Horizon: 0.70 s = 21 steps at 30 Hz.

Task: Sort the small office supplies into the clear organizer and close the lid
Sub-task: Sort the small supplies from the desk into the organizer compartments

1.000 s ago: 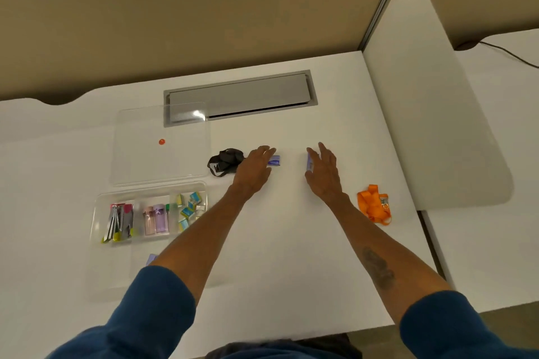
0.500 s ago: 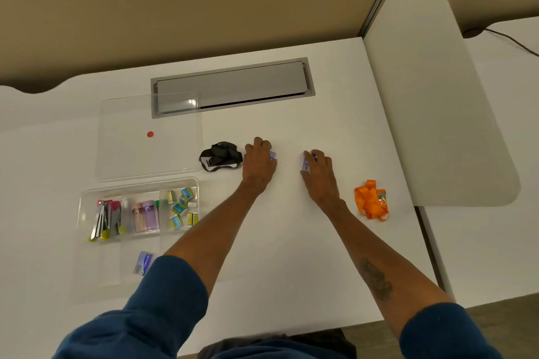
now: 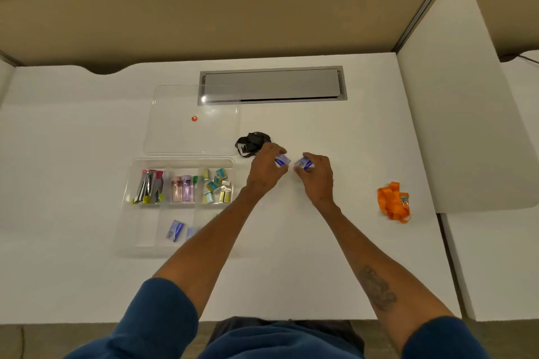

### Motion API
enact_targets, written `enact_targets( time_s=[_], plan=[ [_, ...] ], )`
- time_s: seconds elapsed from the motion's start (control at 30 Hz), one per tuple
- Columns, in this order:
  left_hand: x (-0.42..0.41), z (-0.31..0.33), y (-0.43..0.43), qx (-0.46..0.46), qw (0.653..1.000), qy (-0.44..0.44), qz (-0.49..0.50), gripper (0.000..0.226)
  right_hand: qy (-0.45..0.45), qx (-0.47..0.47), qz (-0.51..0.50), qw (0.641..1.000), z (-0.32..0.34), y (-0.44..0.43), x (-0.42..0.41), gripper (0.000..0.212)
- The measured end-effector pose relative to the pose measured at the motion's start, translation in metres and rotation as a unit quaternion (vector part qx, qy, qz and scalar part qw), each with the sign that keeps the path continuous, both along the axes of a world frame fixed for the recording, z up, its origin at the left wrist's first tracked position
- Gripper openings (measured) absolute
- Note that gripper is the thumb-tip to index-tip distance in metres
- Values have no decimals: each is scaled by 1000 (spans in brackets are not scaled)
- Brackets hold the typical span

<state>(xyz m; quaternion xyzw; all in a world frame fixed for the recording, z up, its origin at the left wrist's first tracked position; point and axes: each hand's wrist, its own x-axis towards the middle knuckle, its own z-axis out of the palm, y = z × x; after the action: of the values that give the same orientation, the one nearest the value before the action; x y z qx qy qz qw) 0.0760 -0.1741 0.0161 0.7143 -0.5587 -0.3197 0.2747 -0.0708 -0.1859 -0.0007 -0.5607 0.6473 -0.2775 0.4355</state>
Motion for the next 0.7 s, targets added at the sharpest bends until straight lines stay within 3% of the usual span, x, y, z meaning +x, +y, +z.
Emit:
enact_targets(
  time_s=[0.33, 0.4, 0.5, 0.7],
  plan=[
    [95, 19, 75, -79, 993, -9, 91, 36, -47, -47, 127, 990, 20, 44, 101, 55],
    [119, 19, 99, -89, 990, -5, 106, 39, -36, -45, 162, 985, 21, 59, 121, 60],
    [150, 18, 134, -88, 990, -16, 113, 40, -10, -59, 213, 975, 21, 82, 150, 53],
    [200, 16, 194, -62, 989, -120, 52, 45, 12, -90, 328, 940, 20, 127, 189, 51]
  ],
)
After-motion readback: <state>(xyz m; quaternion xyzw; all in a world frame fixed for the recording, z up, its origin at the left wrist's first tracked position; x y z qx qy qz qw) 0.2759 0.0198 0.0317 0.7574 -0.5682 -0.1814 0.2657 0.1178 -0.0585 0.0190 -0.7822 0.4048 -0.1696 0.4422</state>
